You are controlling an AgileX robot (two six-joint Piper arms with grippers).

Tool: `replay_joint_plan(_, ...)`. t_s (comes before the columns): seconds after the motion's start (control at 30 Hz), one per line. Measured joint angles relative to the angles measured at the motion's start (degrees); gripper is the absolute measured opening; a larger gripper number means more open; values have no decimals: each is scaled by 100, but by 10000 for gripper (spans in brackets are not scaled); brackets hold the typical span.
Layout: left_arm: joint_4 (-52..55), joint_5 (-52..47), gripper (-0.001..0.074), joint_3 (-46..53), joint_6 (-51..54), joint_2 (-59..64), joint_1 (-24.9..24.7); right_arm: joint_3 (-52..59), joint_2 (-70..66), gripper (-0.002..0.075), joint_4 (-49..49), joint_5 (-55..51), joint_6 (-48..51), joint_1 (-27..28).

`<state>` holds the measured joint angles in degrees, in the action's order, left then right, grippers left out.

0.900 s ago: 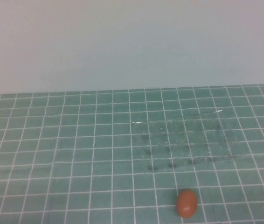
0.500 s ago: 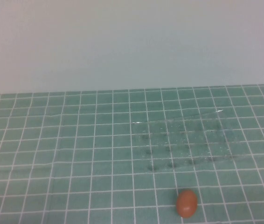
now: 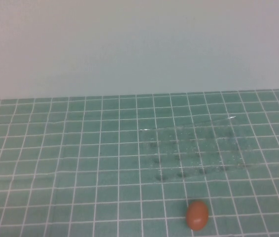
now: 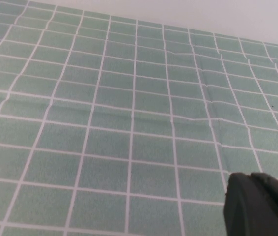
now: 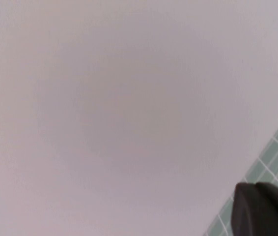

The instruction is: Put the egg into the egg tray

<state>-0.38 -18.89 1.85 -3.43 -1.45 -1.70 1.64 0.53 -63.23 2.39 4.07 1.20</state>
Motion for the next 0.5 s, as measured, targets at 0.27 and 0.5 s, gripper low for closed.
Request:
replay_joint_plan(0.27, 0, 0, -1, 0, 0, 0, 0, -715, 0, -2, 275, -932, 1539, 0)
replay_joint_plan(0.5, 0, 0, -1, 0, 0, 0, 0, -1835, 0, -2, 107, -1613, 3432, 0)
